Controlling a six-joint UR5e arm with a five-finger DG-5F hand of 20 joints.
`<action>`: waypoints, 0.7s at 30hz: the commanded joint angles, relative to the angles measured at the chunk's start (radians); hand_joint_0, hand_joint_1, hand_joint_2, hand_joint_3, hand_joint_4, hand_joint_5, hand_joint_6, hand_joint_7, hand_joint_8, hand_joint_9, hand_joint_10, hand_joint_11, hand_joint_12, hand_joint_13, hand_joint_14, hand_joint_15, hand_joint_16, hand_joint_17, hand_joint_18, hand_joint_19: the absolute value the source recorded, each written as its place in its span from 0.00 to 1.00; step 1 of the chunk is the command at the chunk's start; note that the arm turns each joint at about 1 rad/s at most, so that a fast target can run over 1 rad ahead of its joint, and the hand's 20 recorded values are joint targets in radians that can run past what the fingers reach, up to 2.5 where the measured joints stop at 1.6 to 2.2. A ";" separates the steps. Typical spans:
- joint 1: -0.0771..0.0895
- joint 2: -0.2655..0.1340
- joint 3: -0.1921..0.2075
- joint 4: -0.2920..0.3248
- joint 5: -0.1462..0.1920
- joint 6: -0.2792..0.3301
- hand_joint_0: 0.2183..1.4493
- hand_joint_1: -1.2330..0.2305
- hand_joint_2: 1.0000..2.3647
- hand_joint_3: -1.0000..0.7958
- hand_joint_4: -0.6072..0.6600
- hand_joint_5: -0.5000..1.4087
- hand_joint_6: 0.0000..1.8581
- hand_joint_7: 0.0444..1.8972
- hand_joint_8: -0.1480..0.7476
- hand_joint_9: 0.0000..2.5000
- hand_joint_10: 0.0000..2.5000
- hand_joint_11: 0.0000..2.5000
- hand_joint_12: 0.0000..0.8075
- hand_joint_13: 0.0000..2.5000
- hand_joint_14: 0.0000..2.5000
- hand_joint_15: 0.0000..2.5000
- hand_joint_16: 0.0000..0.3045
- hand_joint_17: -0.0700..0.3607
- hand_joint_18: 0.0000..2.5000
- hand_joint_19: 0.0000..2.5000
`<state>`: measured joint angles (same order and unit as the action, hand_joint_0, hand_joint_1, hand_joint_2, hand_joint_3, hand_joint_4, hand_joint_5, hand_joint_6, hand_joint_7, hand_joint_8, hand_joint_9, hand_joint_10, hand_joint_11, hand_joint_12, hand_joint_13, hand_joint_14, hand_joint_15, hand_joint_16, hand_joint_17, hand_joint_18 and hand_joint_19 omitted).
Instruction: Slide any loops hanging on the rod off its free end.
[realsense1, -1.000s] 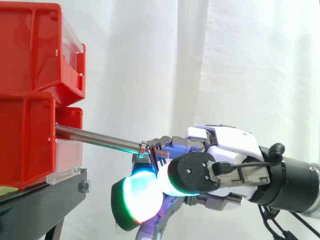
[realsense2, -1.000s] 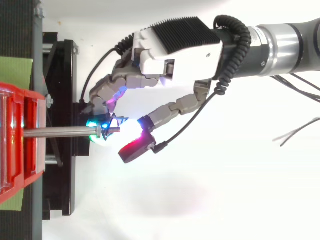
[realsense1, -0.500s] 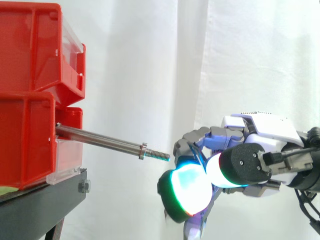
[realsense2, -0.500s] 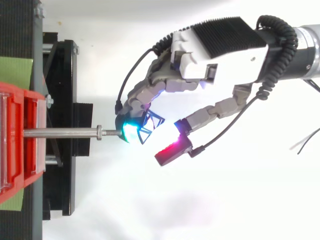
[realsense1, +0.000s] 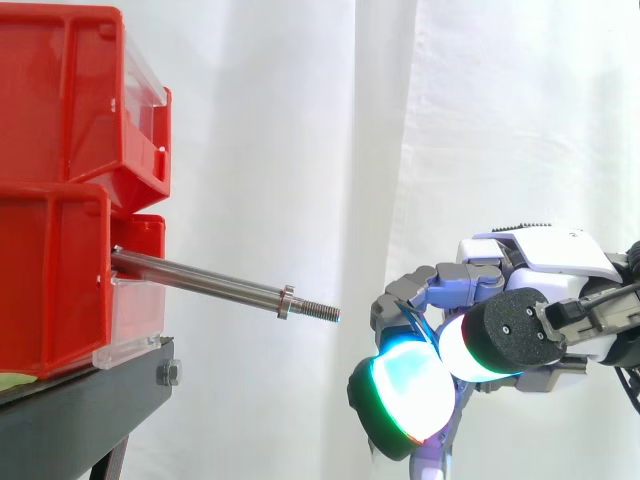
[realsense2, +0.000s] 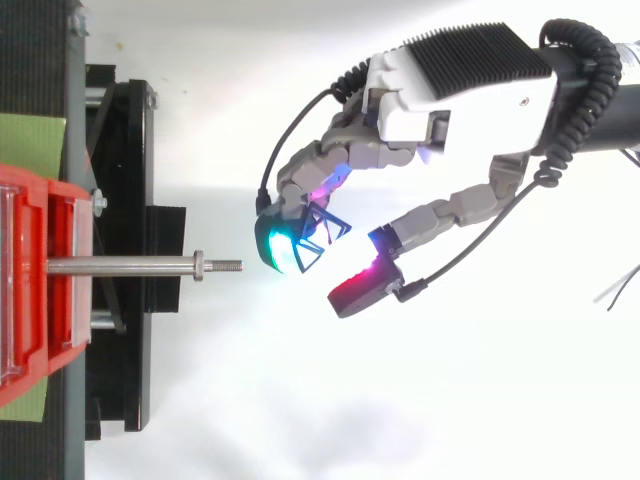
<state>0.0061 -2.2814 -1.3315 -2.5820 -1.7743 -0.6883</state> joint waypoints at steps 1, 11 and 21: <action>0.002 0.014 0.000 -0.044 0.022 0.035 0.33 0.36 0.02 0.45 0.57 0.15 0.47 0.44 0.49 0.34 0.00 0.10 0.36 0.40 0.00 0.10 0.14 0.39 0.39 0.17; 0.006 0.039 0.000 -0.129 0.081 0.133 0.34 0.33 0.01 0.40 0.57 0.15 0.47 0.45 0.48 0.34 0.00 0.10 0.35 0.40 0.00 0.10 0.14 0.39 0.39 0.17; 0.008 0.066 0.000 -0.178 0.096 0.154 0.34 0.33 0.01 0.37 0.56 0.15 0.47 0.45 0.48 0.34 0.00 0.10 0.35 0.40 0.00 0.10 0.14 0.39 0.39 0.17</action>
<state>0.0131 -2.2224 -1.3315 -2.7475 -1.6812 -0.5345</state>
